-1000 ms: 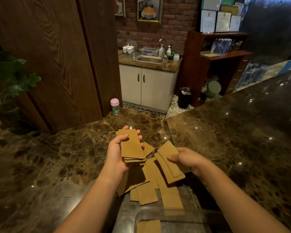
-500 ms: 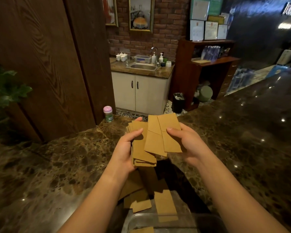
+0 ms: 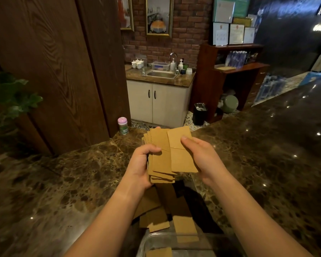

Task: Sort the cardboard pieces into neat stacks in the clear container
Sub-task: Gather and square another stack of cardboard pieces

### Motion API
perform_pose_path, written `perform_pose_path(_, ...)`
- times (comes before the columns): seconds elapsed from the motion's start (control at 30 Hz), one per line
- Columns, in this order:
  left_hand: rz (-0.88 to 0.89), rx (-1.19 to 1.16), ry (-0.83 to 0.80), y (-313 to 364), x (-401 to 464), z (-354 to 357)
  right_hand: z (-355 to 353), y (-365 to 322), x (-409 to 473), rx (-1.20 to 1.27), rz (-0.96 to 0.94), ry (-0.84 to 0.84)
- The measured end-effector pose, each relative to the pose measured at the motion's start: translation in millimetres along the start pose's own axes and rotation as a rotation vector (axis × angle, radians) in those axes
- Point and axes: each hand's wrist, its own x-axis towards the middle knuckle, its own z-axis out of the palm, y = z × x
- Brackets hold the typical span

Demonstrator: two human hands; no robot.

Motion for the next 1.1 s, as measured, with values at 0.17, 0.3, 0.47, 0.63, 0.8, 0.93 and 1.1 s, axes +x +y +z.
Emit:
perform_pose_path(0.17, -0.050, -0.091, 0.010, -7, 3, 6, 27, 20, 6, -0.575, -0.235, 0.177)
perform_pose_path(0.3, -0.028, -0.082, 0.006, -8, 3, -3, 38, 29, 14, -0.795, -0.234, 0.256)
perform_pose_path(0.47, 0.182, -0.092, 0.085, 13, -5, -46, 21, 32, 24, -0.430, 0.011, 0.017)
perform_pose_path(0.63, 0.250, -0.257, 0.229, 28, -13, -85, 25, 74, 22, -1.133, 0.015, -0.588)
perform_pose_path(0.8, 0.230, -0.261, 0.280, 31, -13, -89, 65, 107, 23, -1.469, -0.157, -0.782)
perform_pose_path(0.93, 0.173, -0.266, 0.301, 32, -14, -90, 72, 121, 26, -1.630, -0.098, -0.716)
perform_pose_path(1.1, 0.145, -0.281, 0.299, 28, -14, -86, 54, 108, 31, -1.432, 0.084, -0.661)
